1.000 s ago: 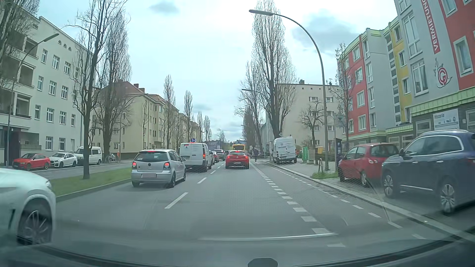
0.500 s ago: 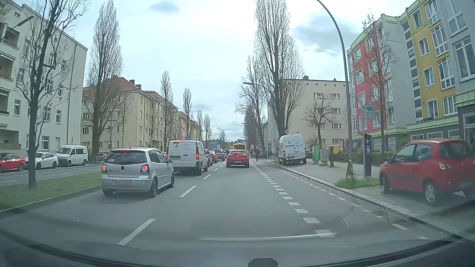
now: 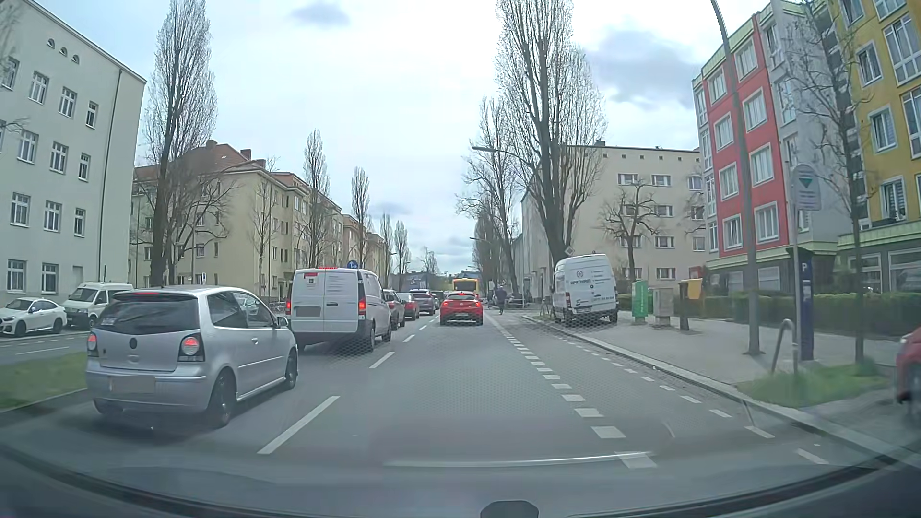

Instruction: Follow the waypoints while adhering to traffic rules and regulations

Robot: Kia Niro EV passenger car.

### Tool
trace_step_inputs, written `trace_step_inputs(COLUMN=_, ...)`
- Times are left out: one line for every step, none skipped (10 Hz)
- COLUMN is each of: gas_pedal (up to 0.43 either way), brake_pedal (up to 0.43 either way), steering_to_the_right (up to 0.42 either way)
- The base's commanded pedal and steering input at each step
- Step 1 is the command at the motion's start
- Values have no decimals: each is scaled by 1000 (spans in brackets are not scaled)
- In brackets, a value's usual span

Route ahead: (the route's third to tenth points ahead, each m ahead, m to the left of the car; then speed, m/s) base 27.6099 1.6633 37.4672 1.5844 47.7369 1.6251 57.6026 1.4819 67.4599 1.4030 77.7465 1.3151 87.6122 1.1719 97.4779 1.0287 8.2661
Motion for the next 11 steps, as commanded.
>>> trace_step_inputs(gas_pedal=79, brake_pedal=0, steering_to_the_right=-1)
trace_step_inputs(gas_pedal=79, brake_pedal=0, steering_to_the_right=-1)
trace_step_inputs(gas_pedal=79, brake_pedal=0, steering_to_the_right=-1)
trace_step_inputs(gas_pedal=79, brake_pedal=0, steering_to_the_right=-1)
trace_step_inputs(gas_pedal=79, brake_pedal=0, steering_to_the_right=-1)
trace_step_inputs(gas_pedal=79, brake_pedal=0, steering_to_the_right=-1)
trace_step_inputs(gas_pedal=79, brake_pedal=0, steering_to_the_right=-1)
trace_step_inputs(gas_pedal=79, brake_pedal=0, steering_to_the_right=-1)
trace_step_inputs(gas_pedal=47, brake_pedal=0, steering_to_the_right=-1)
trace_step_inputs(gas_pedal=47, brake_pedal=0, steering_to_the_right=-1)
trace_step_inputs(gas_pedal=47, brake_pedal=0, steering_to_the_right=-1)
